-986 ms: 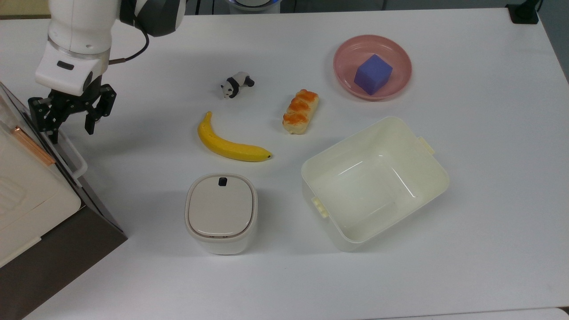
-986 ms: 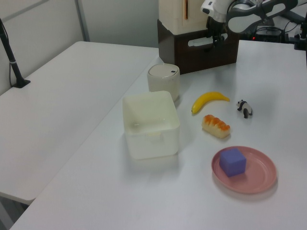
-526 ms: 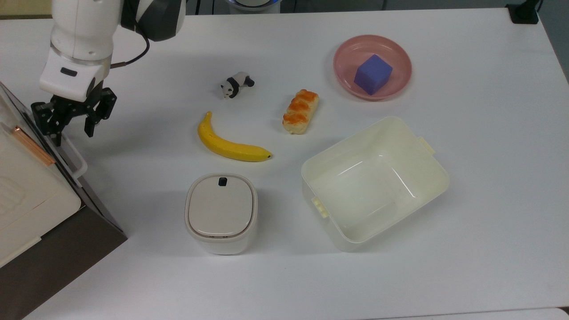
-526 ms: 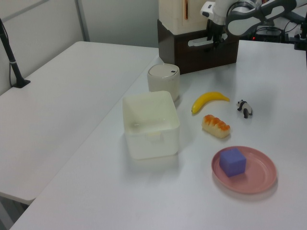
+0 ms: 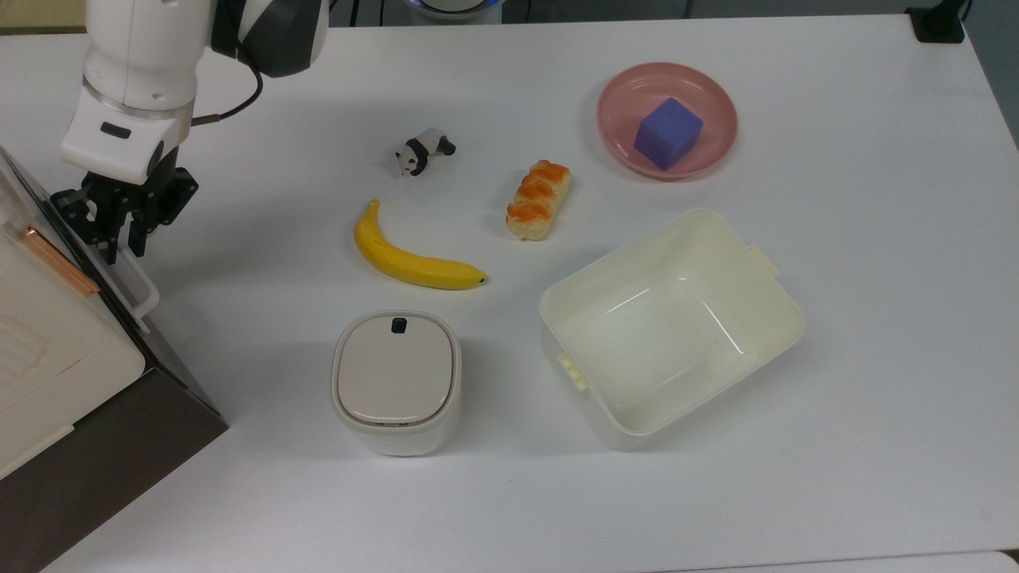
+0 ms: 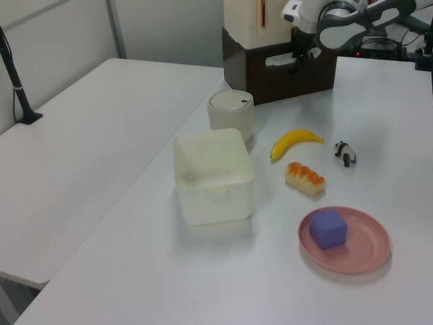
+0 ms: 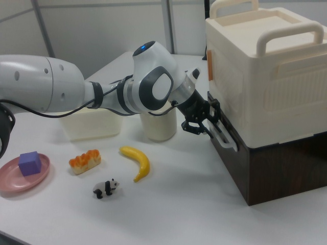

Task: Slide the drawer open
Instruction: 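Lower the gripper and hook it onto the drawer's white handle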

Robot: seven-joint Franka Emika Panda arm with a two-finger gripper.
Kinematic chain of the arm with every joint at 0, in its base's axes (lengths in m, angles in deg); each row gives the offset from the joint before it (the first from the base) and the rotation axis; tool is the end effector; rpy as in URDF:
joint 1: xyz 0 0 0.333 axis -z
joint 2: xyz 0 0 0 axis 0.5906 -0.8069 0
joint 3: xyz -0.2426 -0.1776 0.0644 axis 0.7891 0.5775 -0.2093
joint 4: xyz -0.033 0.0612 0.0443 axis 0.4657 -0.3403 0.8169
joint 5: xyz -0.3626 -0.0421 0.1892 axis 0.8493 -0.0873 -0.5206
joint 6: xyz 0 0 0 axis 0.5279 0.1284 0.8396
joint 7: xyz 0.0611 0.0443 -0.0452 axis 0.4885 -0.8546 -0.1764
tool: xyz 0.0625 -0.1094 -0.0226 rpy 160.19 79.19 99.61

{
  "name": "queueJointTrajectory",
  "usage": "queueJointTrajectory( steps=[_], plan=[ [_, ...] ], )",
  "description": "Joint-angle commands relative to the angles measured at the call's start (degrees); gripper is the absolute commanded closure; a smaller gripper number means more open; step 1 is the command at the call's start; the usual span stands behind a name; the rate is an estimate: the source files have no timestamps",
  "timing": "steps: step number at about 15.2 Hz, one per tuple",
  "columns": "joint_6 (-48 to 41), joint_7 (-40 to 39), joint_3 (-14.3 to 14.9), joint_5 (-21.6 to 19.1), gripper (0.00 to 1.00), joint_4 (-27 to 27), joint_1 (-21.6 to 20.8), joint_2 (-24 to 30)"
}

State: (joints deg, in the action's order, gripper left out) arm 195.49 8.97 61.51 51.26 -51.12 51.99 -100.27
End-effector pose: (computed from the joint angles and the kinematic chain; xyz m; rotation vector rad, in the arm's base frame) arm 0.6776 -0.2533 0.4004 2.4393 0.9233 0.2038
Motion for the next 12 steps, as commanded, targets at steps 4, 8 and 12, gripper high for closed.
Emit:
queueJointTrajectory(
  steps=[4, 8, 12],
  plan=[
    [0.90, 0.95, 0.42, 0.47, 0.73, 1.00, -0.23, -0.94],
    [0.73, 1.12, 0.42, 0.29, 0.96, 0.92, -0.23, -0.77],
    [0.73, 4.01, 0.33, 0.29, 1.00, 0.83, -0.40, -0.68]
  ],
)
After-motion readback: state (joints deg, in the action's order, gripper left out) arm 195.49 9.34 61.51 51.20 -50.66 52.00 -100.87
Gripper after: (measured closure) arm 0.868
